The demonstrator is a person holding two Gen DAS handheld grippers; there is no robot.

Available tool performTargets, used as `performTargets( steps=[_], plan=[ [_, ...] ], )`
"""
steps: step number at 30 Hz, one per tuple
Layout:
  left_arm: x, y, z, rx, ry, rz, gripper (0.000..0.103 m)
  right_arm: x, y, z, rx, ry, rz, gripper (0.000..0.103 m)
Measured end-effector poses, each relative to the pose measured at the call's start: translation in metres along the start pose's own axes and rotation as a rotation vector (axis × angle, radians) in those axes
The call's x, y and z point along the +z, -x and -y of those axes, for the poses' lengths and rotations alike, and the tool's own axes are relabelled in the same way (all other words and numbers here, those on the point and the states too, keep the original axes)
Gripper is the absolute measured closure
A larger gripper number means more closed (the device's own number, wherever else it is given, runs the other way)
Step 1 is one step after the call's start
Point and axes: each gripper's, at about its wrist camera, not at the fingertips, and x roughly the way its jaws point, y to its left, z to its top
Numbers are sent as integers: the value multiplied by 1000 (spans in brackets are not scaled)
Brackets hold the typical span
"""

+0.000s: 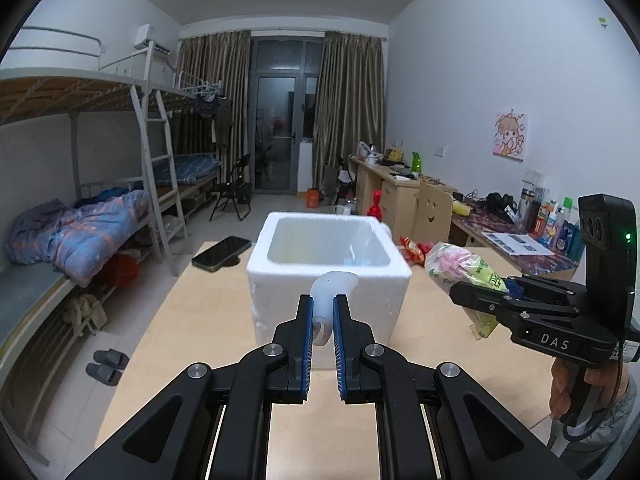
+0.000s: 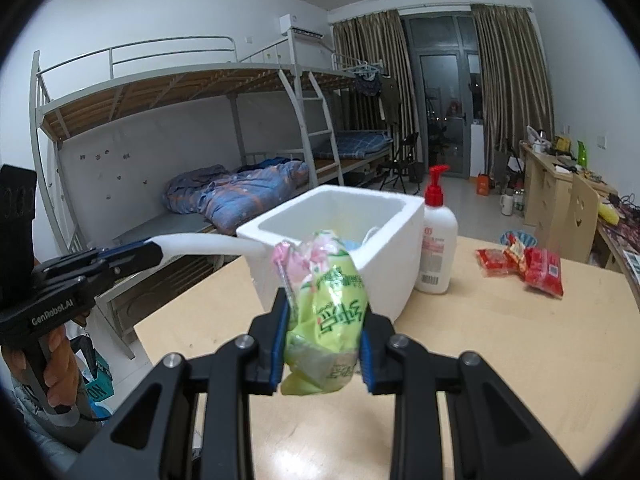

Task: Organize soft objects
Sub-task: 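Carry the foam strip and green-pink packet with both tools over the foam box, then open the left tool to drop the white foam strip into the box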

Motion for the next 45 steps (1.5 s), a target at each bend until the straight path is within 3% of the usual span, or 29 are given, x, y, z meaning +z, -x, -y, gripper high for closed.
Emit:
performTargets(
  steps=[24,45],
  plan=[
    [78,-103,-2,-85,4,-58,93,50,-36,30,-25,-3,0,69],
    [91,-184,4,-88,-10,-172,93,50,-44,50,-57,-35,12,69]
  ],
)
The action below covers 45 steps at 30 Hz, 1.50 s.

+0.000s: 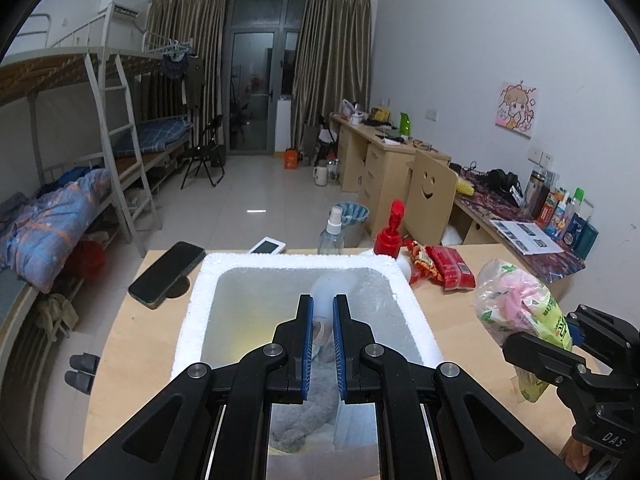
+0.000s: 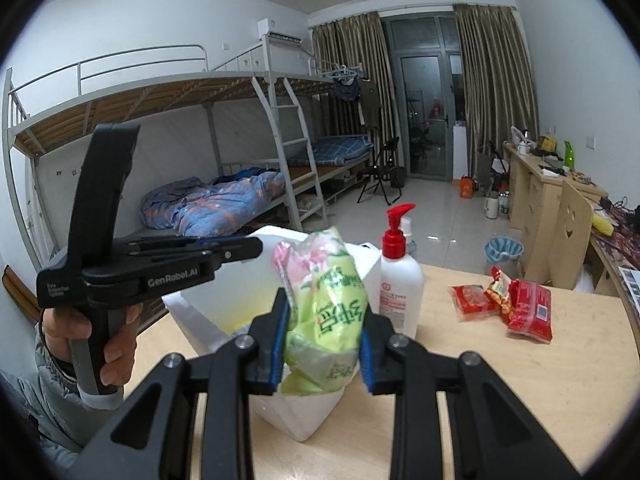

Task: Organize soft objects
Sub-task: 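Open the left tool to drop the white foam strip into the box, then lower the green-pink packet into the foam box and open the right tool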

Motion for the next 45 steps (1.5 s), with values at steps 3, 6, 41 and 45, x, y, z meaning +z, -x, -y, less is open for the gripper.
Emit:
performTargets(
  steps=[3,6,41,45],
  plan=[
    [-1,-5,2,5,-8,-19,93,0,0,2,1,-3,-1,69],
    [-2,-14,2,25,-4,-53,93,-1,0,0,4,-3,-2,69],
    [-6,28,-3,155,-22,100,2,1,-3,-5,6,8,-4,69],
    [-12,45,-8,183,-20,134,2,2,-7,-11,16,14,-10,69]
  ],
)
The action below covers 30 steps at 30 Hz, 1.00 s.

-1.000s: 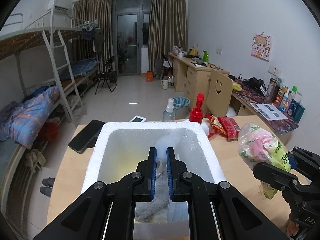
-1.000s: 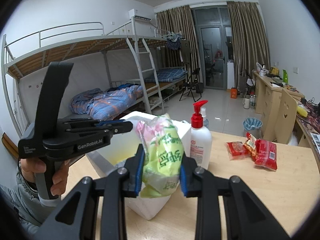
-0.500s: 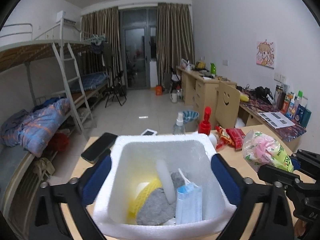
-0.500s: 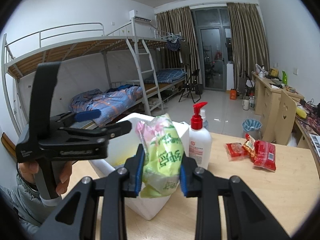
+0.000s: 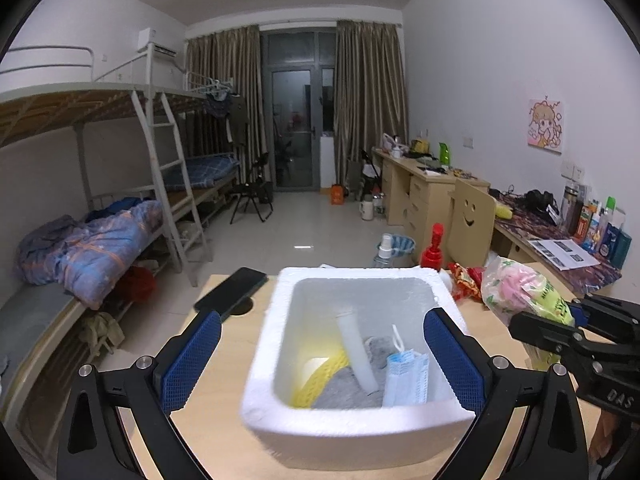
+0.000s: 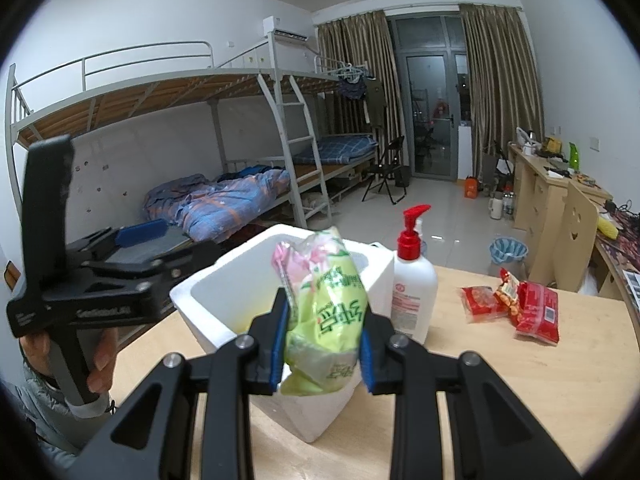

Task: Organize soft objects
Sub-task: 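Lower the green-pink packet into the foam box and open the right tool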

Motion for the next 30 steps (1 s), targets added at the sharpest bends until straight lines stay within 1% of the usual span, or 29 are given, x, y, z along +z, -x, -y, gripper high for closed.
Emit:
performTargets(
  steps=[7,13,19,25,30],
  plan=[
    [-10,23,-18,46,3,26,2,4,-12,-12,12,5,-16,69],
    [-21,33,-39,73,34,18,2,10,-24,-22,24,15,-27,69],
    [-32,41,-54,113,41,18,1,16,-43,-37,37,26,-51,69],
    [-41,42,-72,135,62,11,1,19,-66,-41,46,12,-88,69],
    [-47,35,-82,129,81,-14,1,19,-81,-44,36,18,-122,69]
  ],
)
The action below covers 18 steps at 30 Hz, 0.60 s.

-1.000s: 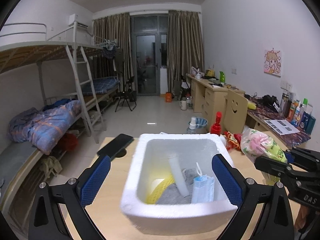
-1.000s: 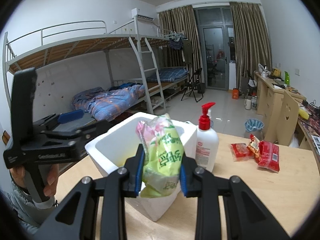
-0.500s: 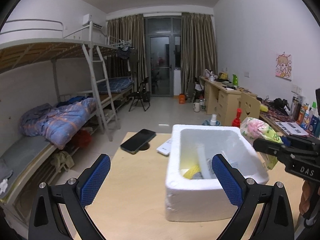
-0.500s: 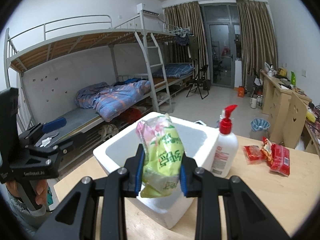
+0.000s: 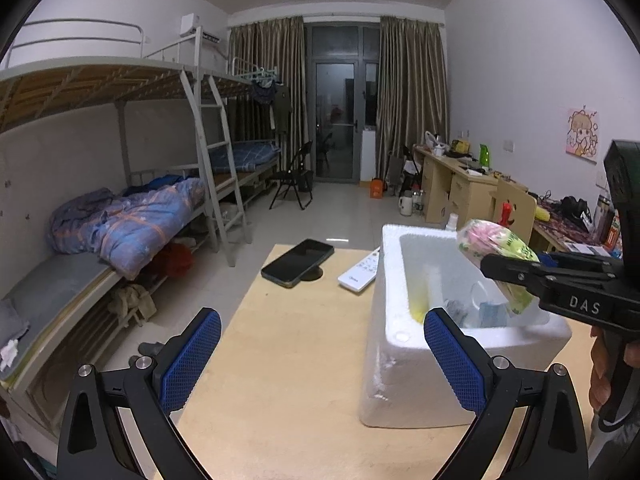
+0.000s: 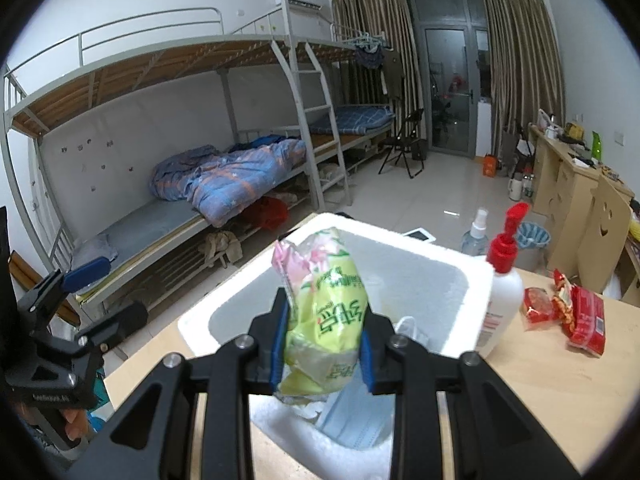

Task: Organize soft objects
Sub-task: 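Lower the green-pink packet into the foam box and open the right tool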

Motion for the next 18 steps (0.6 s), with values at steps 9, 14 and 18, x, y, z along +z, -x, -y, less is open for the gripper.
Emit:
performTargets(
  steps=[9,14,18],
  plan=[
    [-4,-5,1,2,-13,-5,1,-6,-12,-2,-5,7,-46,69],
    [-3,-4,2,-3,-10,-7,1,0,-10,-3,-18,14,-44,67],
    [-4,-2,4,-11,-9,-3,1,1,-6,-4,-34,6,-28,42]
  ],
)
